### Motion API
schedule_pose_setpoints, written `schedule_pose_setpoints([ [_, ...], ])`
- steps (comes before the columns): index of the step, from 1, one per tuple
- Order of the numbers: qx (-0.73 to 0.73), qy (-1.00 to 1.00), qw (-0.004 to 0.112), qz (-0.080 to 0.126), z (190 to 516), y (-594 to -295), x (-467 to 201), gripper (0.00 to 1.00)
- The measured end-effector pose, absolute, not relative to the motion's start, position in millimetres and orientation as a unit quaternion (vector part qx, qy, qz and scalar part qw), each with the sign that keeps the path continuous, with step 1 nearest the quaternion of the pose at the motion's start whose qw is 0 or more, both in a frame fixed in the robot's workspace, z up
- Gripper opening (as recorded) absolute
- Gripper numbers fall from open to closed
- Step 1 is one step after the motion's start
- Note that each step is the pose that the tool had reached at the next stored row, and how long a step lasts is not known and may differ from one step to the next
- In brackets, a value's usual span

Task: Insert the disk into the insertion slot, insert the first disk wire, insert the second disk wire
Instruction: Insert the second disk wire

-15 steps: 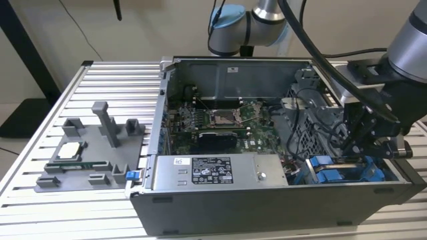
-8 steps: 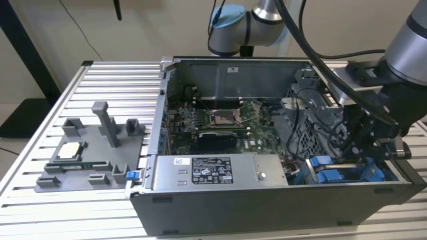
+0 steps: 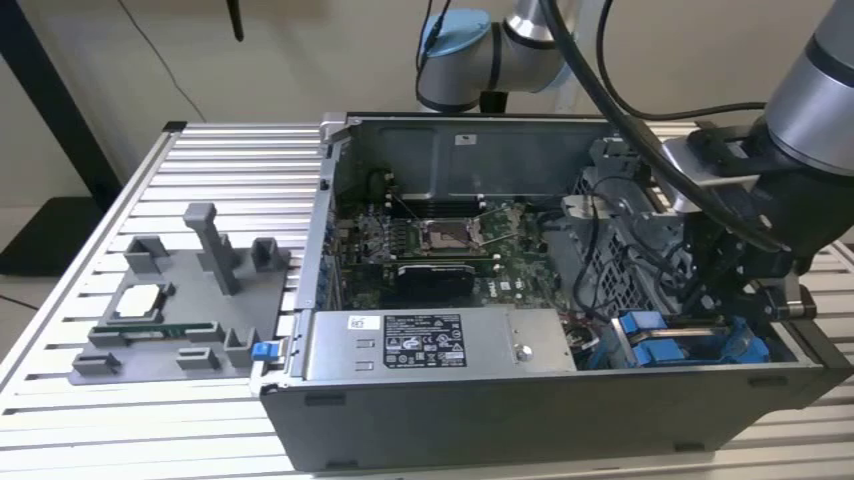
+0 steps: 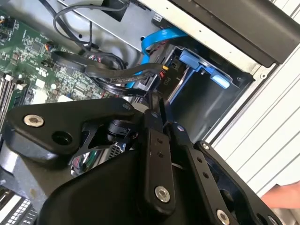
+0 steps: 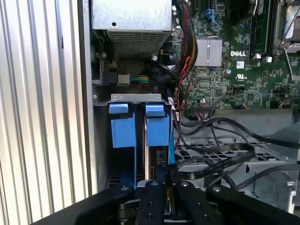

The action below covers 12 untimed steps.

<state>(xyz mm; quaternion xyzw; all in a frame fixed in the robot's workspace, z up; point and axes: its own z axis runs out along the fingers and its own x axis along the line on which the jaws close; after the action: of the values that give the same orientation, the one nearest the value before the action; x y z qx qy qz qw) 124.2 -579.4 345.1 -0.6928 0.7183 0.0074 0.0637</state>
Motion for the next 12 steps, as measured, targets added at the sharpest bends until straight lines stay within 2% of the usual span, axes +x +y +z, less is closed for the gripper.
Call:
schedule_pose_setpoints([
  [12,-0.69,0.721,0.065,0.006,338.6,-577.7,124.2,0.0],
])
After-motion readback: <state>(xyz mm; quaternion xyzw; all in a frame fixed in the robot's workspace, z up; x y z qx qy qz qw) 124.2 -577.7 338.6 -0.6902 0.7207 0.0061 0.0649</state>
